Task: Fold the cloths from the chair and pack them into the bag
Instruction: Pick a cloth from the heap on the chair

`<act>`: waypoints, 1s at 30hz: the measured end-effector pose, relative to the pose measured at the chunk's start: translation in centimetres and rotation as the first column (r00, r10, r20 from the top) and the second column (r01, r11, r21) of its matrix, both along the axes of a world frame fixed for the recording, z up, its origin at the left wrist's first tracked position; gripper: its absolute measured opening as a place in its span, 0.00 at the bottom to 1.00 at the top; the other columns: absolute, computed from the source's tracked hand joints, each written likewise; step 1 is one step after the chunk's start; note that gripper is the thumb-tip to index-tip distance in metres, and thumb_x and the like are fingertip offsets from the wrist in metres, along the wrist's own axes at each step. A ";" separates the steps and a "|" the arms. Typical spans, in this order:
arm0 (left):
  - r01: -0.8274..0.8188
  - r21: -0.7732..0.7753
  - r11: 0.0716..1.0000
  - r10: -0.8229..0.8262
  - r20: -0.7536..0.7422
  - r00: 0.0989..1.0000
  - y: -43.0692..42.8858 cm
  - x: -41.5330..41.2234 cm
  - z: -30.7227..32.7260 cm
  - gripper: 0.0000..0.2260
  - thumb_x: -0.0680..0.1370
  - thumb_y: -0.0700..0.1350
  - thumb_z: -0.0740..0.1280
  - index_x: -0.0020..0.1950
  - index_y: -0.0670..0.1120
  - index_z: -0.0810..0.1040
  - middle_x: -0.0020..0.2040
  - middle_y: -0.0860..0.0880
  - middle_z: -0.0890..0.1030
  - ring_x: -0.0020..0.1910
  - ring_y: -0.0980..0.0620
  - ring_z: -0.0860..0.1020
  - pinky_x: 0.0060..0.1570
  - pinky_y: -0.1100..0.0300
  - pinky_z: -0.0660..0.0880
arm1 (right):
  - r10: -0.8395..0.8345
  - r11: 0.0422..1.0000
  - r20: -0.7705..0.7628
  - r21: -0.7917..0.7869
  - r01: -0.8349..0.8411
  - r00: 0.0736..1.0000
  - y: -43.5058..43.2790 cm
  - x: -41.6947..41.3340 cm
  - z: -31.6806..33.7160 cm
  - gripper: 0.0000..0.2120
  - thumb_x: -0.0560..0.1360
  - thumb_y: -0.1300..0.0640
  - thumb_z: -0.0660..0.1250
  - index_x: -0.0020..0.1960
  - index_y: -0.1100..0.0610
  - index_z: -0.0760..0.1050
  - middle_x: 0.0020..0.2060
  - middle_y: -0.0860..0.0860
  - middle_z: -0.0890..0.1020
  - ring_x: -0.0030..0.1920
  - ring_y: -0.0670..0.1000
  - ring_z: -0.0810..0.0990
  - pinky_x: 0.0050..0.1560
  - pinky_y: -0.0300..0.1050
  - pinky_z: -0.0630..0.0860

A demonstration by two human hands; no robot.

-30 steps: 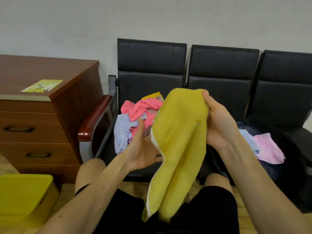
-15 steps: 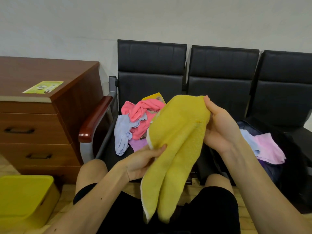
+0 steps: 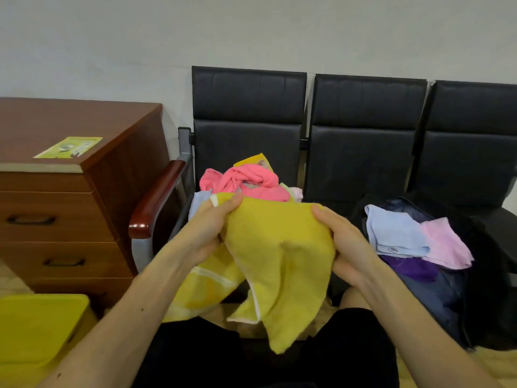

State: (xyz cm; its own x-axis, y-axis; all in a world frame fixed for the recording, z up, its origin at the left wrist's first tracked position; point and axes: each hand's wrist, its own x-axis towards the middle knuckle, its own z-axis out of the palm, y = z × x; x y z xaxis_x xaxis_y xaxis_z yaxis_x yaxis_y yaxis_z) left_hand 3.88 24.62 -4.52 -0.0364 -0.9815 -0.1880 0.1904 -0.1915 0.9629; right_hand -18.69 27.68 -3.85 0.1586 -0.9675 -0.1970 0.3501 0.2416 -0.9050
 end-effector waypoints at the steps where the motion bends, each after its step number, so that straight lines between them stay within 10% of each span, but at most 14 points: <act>1: 0.000 -0.004 1.000 0.000 0.024 1.000 -0.3 0.3 0.2 0.18 0.78 0.53 0.69 0.63 0.43 0.80 0.52 0.44 0.86 0.52 0.47 0.84 0.51 0.52 0.81 | 0.014 1.000 -0.031 0.013 -0.013 0.999 0.2 0.1 0.0 0.12 0.81 0.52 0.62 0.59 0.54 0.80 0.50 0.53 0.87 0.46 0.49 0.86 0.39 0.42 0.81; 7: 0.124 0.051 0.991 -0.128 0.066 0.990 -1.0 0.2 0.6 0.39 0.64 0.59 0.81 0.70 0.46 0.73 0.57 0.44 0.84 0.54 0.45 0.84 0.53 0.46 0.81 | 0.123 0.975 -0.136 0.200 -0.095 0.983 0.3 1.0 -0.1 0.18 0.77 0.44 0.66 0.56 0.56 0.84 0.51 0.56 0.86 0.51 0.55 0.86 0.50 0.50 0.80; 14: 0.240 0.030 0.970 -0.242 0.075 0.967 -1.6 1.2 2.5 0.21 0.70 0.48 0.72 0.61 0.44 0.80 0.51 0.46 0.86 0.49 0.48 0.85 0.44 0.55 0.83 | -0.245 0.882 -0.336 -0.467 0.065 0.909 -1.1 -0.1 1.0 0.06 0.75 0.61 0.71 0.42 0.57 0.74 0.35 0.49 0.84 0.38 0.47 0.83 0.39 0.41 0.79; 20: 0.170 -0.004 0.985 -0.169 0.089 0.982 -2.2 0.8 3.3 0.18 0.68 0.50 0.73 0.57 0.46 0.80 0.46 0.50 0.87 0.48 0.50 0.85 0.40 0.57 0.80 | -0.284 0.891 -0.337 -0.438 0.117 0.898 -2.1 -0.8 2.6 0.25 0.73 0.59 0.74 0.65 0.53 0.67 0.43 0.55 0.87 0.43 0.52 0.87 0.42 0.45 0.82; 25: 0.143 -0.039 0.989 -0.137 0.128 0.982 -2.5 1.1 3.0 0.13 0.70 0.47 0.73 0.52 0.46 0.83 0.46 0.53 0.87 0.52 0.52 0.82 0.47 0.55 0.76 | -0.322 0.859 -0.531 -0.512 0.007 0.783 -2.8 -1.8 2.9 0.19 0.74 0.59 0.74 0.63 0.54 0.75 0.45 0.50 0.86 0.46 0.46 0.86 0.43 0.40 0.83; 30: 0.143 -0.117 0.983 -0.118 0.195 0.974 -3.0 1.5 2.4 0.14 0.70 0.39 0.74 0.54 0.48 0.81 0.47 0.52 0.87 0.49 0.53 0.85 0.47 0.56 0.81 | -0.076 0.944 -0.492 -0.315 -0.096 0.867 -3.5 -2.6 3.0 0.24 0.72 0.63 0.75 0.64 0.52 0.73 0.49 0.53 0.86 0.48 0.50 0.86 0.43 0.40 0.82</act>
State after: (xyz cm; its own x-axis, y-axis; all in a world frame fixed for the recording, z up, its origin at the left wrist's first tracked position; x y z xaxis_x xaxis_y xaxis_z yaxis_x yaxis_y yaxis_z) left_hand 5.40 21.64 -2.14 -0.1423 -0.9870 -0.0750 -0.0134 -0.0738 0.9972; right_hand -21.29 24.15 -0.89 0.1336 -0.9888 0.0667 -0.1622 -0.0882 -0.9828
